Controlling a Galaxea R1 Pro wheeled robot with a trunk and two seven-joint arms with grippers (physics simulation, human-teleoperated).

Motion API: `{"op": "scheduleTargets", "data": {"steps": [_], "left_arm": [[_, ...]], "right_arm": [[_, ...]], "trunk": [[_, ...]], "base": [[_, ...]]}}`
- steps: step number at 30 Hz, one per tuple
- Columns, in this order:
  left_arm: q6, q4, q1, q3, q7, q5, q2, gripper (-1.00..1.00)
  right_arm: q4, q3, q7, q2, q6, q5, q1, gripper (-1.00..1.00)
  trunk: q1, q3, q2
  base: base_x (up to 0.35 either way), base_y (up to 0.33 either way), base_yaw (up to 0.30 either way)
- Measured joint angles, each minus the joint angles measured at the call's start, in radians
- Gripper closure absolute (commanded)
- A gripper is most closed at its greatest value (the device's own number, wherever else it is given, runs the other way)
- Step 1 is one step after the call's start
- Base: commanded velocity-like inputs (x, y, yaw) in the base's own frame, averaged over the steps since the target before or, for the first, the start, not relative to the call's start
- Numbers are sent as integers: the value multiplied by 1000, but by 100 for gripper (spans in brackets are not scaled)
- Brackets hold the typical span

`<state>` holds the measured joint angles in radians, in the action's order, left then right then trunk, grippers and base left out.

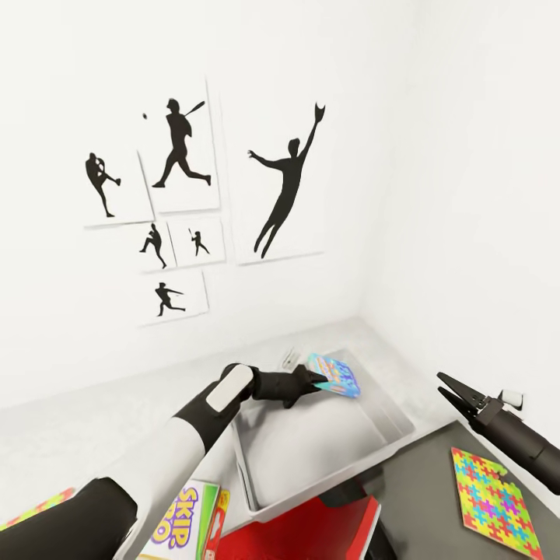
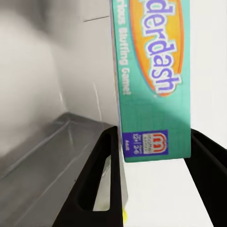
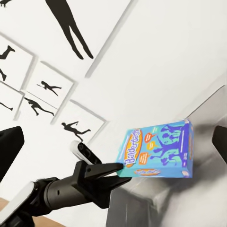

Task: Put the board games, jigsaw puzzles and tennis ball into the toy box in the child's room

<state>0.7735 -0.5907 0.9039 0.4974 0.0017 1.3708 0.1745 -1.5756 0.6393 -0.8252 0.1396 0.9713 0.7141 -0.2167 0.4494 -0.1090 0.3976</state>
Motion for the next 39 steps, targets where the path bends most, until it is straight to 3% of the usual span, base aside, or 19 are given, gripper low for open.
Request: {"op": "scheduleTargets", "data": {"steps": [15, 21, 29, 35, 39], "left_arm": [[-49, 96, 0, 2, 2, 6, 0, 100], [-27, 93, 0, 7, 3, 7, 0, 100], [-7, 32, 0, 48, -3, 16, 0, 100], [-5, -29, 0, 104, -3, 81, 0, 100], [-11, -81, 0, 170, 2, 155, 0, 100]], "right_arm": [[-1, -4, 0, -1, -1, 0, 0, -100], [-1, -5, 0, -2, -2, 0, 0, -100], [-1, -6, 0, -2, -2, -1, 0, -100], [-1, -5, 0, -2, -2, -1, 0, -100], [-1, -4, 0, -1, -2, -1, 0, -100]], "trunk": [[0, -25, 0], [0, -35, 0], [0, -48, 0], [0, -58, 0], [0, -64, 0]], "base": [[0, 0, 0], [0, 0, 0], [0, 0, 0], [0, 0, 0], [0, 0, 0]]}}
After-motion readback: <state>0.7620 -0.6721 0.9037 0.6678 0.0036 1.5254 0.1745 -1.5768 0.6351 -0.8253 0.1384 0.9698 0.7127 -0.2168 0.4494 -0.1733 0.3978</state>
